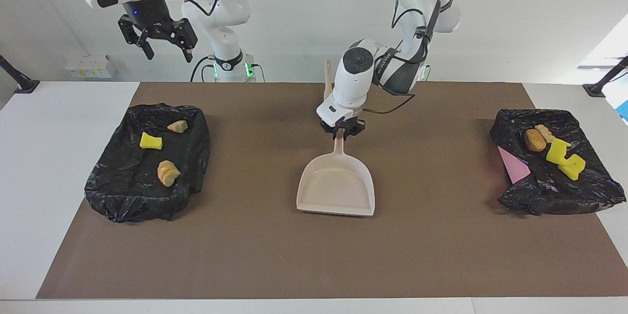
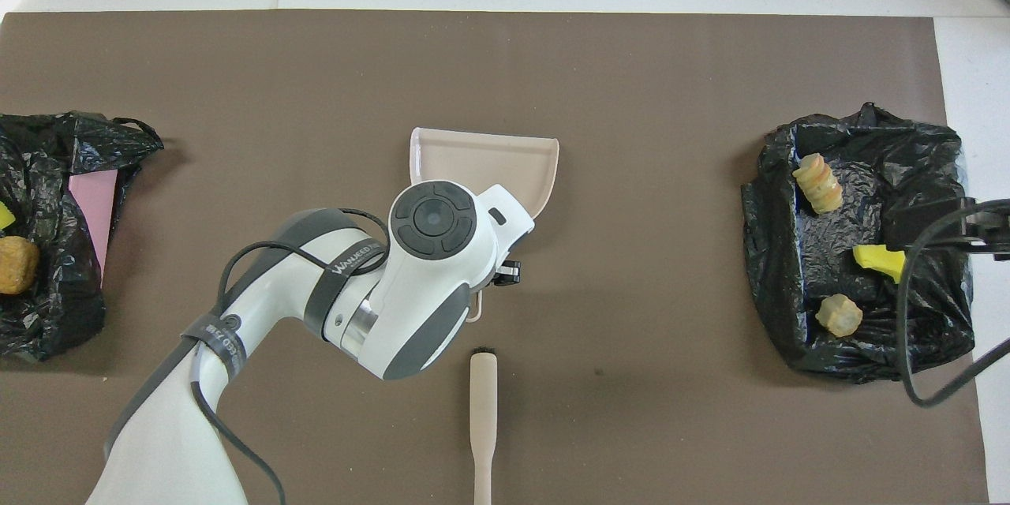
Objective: Sweep and dump trash in bin
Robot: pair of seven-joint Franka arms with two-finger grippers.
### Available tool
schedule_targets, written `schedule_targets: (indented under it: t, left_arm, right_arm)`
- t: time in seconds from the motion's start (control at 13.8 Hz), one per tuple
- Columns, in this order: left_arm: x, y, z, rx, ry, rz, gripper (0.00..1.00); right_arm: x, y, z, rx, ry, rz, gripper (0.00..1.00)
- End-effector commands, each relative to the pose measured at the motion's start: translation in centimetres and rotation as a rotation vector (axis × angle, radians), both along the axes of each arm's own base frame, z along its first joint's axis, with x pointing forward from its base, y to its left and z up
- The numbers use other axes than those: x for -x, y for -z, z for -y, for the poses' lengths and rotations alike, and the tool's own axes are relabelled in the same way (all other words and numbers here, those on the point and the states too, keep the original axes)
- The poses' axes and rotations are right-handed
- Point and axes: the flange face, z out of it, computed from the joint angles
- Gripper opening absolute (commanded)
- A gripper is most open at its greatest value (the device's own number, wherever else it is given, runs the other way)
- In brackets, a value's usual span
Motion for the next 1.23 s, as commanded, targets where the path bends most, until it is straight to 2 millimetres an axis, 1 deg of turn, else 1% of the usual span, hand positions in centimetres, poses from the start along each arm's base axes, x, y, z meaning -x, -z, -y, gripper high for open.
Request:
schedule_targets:
  t: [0.0, 0.07, 0.14, 0.22, 0.29, 0.43, 0.51, 0.58, 0.65, 0.72, 0.8, 0.87, 0.94, 1.16]
  left_arm:
    - [0.3, 1.7, 1.8, 0.031, -0.042, 0.002, 0.22]
    - [0.3, 1.0, 1.8, 0.030, -0.039, 0.011, 0.99]
    - [0.2, 0.3, 1.2, 0.020, -0.044, 0.006, 1.00]
    - [-0.3, -1.4, -0.1, 0.009, -0.058, 0.013, 1.00]
    - [-1.2, -2.1, -1.6, 0.005, -0.084, 0.014, 1.00]
    - [-2.6, -3.3, -3.5, 0.006, -0.125, 0.027, 1.00]
    - [-3.8, -3.6, -5.0, 0.000, -0.155, 0.037, 1.00]
    - [-5.3, -4.5, -7.4, -0.002, -0.198, 0.057, 1.00]
    - [-6.7, -4.6, -9.7, -0.010, -0.240, 0.065, 1.00]
    - [-7.7, -5.6, -11.5, -0.009, -0.273, 0.085, 1.00]
    - [-8.7, -6.7, -12.9, -0.003, -0.302, 0.108, 1.00]
    - [-9.5, -7.1, -13.9, -0.001, -0.320, 0.120, 1.00]
    - [-10.4, -7.4, -15.4, 0.002, -0.313, 0.136, 1.00]
    - [-12.8, -9.1, -19.7, 0.010, -0.231, 0.179, 1.00]
  right_arm:
    - [0.6, -0.7, 0.5, 0.012, -0.016, -0.004, 1.00]
    - [0.6, -0.7, 0.5, 0.012, -0.016, -0.004, 1.00]
    - [0.7, -0.9, 0.6, 0.012, -0.016, -0.001, 1.00]
    - [0.7, -0.9, 0.6, 0.012, -0.015, -0.001, 1.00]
    - [0.7, -0.9, 0.6, 0.012, -0.015, -0.001, 1.00]
    - [0.7, -0.9, 0.7, 0.011, -0.013, -0.001, 1.00]
    - [0.7, -0.9, 0.7, 0.011, -0.013, -0.001, 1.00]
    - [0.7, -0.9, 0.7, 0.011, -0.013, 0.001, 1.00]
    - [0.9, -1.2, 0.6, 0.011, -0.015, 0.005, 1.00]
    - [1.0, -1.2, 0.7, 0.011, -0.015, 0.007, 1.00]
    - [1.1, -1.5, 0.7, 0.011, -0.014, 0.012, 1.00]
    - [1.2, -1.5, 0.7, 0.011, -0.014, 0.013, 1.00]
    - [1.2, -1.5, 0.6, 0.009, -0.015, 0.013, 1.00]
    - [1.2, -1.5, 0.7, 0.010, -0.013, 0.013, 1.00]
